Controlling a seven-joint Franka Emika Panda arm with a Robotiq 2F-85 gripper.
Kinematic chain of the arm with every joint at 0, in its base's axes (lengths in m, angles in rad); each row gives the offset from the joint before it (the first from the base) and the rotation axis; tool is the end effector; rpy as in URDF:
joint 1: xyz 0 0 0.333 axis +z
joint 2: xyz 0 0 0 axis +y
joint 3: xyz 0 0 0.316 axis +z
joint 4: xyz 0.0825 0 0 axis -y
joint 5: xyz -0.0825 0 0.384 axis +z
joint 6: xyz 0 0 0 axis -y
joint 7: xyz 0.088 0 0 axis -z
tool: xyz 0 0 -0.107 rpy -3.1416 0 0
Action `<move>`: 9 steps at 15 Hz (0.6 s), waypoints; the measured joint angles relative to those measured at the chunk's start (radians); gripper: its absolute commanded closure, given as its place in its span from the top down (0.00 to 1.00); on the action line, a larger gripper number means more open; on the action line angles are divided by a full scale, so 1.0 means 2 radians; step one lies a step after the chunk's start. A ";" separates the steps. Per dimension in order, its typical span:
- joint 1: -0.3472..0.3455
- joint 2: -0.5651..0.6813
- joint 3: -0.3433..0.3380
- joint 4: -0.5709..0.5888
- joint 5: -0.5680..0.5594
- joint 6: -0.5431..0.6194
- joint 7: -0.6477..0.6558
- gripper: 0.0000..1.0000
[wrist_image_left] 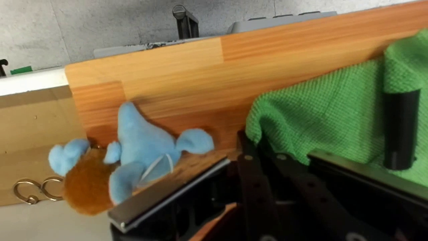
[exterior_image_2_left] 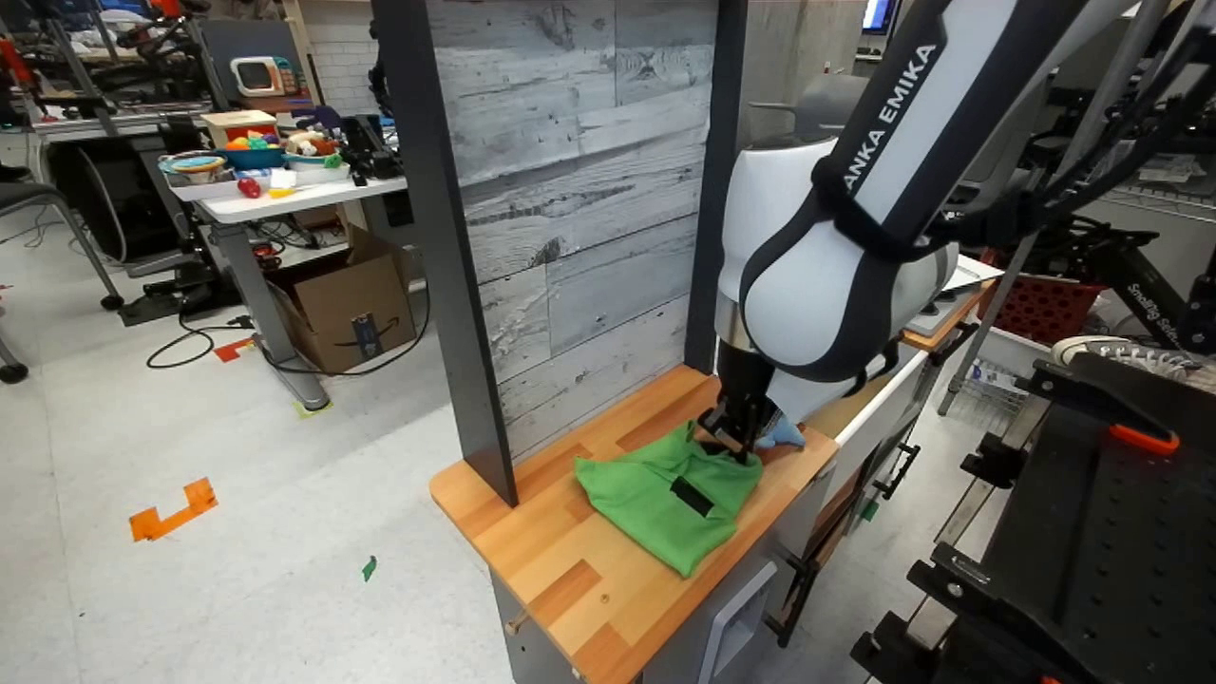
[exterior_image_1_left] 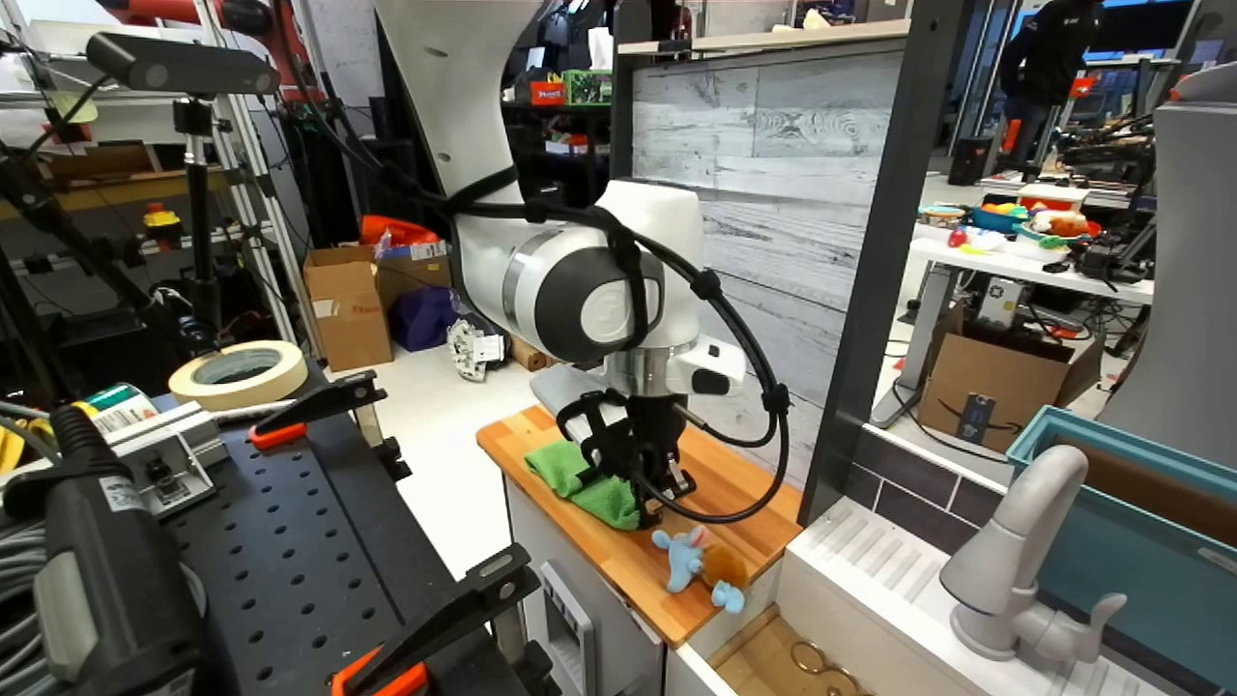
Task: Unfold the green cloth once
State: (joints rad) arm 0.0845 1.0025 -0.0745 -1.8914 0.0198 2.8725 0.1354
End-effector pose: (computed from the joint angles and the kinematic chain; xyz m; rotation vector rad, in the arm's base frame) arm 0.5715 0.0017 -0.0259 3.0776 -0.1707 -0.0220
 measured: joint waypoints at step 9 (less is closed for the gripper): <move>0.020 -0.010 -0.033 -0.009 0.000 -0.013 0.012 0.88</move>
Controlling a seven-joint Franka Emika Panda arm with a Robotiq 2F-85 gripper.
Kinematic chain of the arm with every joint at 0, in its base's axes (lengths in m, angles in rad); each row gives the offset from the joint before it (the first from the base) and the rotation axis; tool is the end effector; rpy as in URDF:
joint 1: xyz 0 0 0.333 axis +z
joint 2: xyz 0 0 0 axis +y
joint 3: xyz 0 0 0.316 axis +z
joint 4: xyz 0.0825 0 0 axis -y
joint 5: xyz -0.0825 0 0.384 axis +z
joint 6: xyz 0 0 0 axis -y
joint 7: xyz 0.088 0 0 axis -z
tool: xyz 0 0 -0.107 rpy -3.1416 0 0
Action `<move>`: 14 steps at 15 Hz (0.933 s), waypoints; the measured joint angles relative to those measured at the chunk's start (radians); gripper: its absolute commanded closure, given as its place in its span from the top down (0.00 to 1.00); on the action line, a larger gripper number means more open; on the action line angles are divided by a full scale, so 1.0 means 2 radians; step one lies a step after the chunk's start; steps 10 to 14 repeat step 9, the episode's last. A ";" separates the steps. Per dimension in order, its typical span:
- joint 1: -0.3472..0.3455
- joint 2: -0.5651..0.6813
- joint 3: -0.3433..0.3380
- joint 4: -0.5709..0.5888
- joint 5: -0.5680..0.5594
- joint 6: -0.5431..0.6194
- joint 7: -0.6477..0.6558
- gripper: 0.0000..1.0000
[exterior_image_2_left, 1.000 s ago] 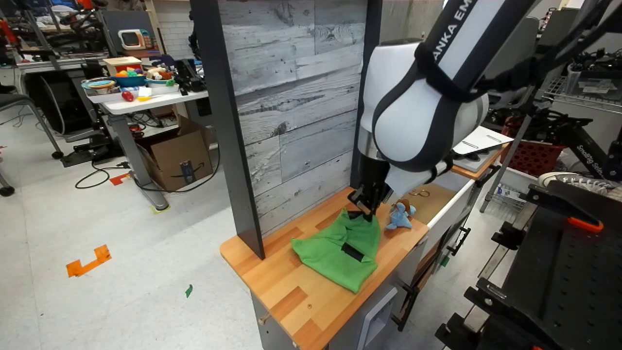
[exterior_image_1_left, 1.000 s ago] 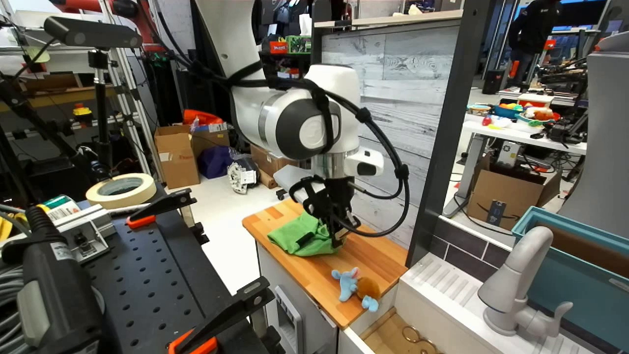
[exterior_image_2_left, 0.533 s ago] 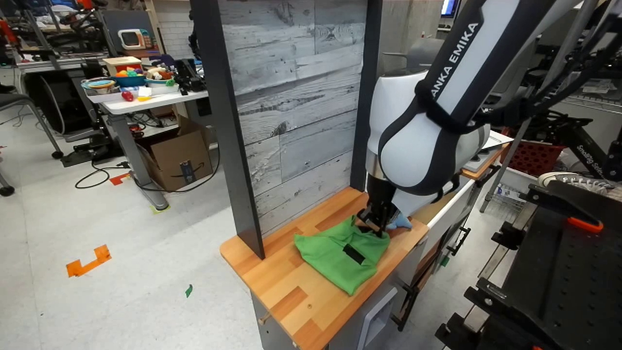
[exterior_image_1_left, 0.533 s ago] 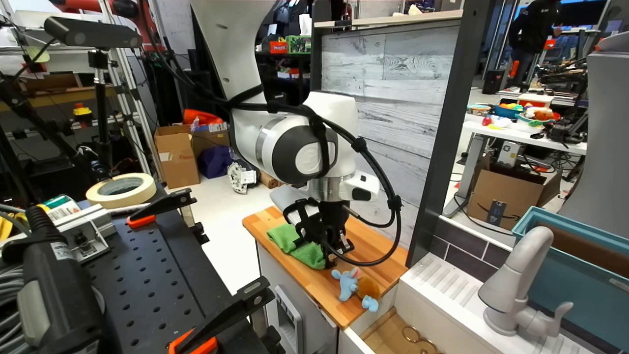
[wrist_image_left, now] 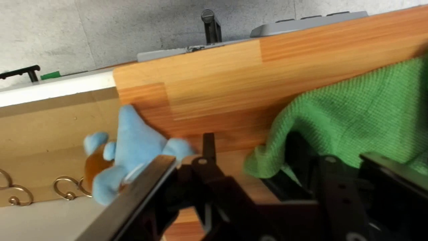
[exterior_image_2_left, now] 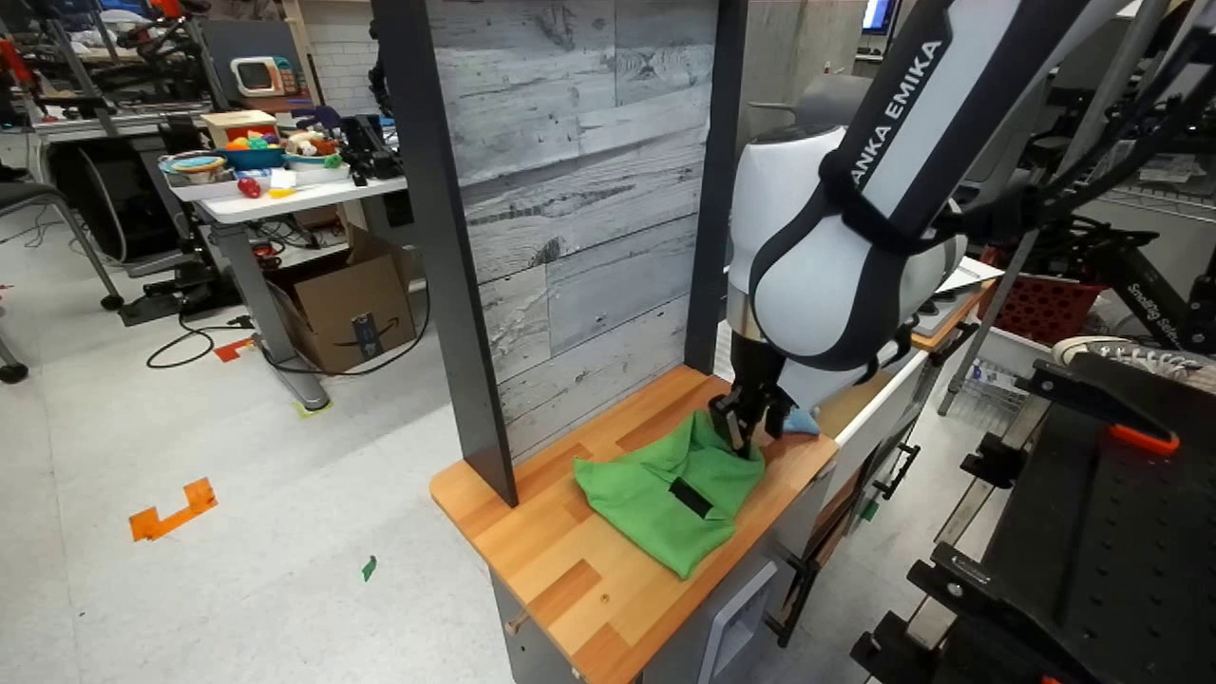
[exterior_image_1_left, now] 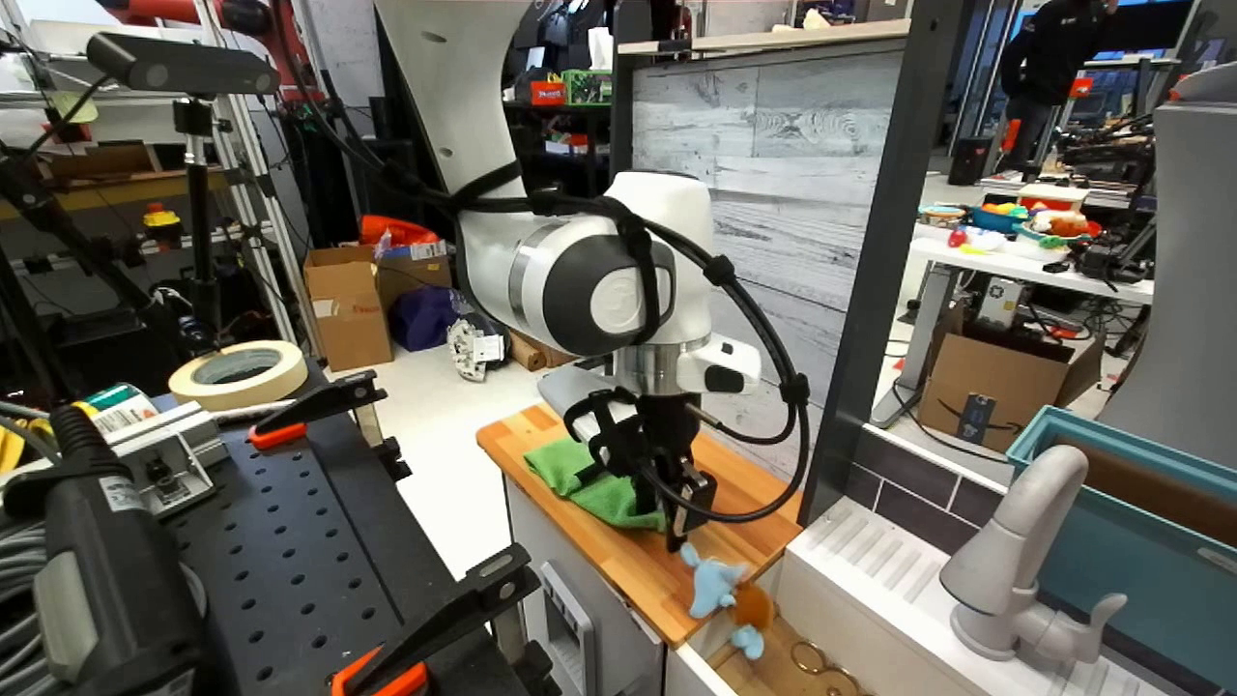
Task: Unfold the green cloth once
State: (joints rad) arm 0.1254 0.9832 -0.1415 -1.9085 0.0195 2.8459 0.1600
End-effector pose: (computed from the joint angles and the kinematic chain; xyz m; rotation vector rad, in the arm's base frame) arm 0.5696 -0.0160 -0.0179 3.0186 -0.2035 -0.0427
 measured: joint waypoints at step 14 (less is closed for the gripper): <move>0.072 -0.154 -0.060 -0.129 -0.050 0.009 0.003 1.00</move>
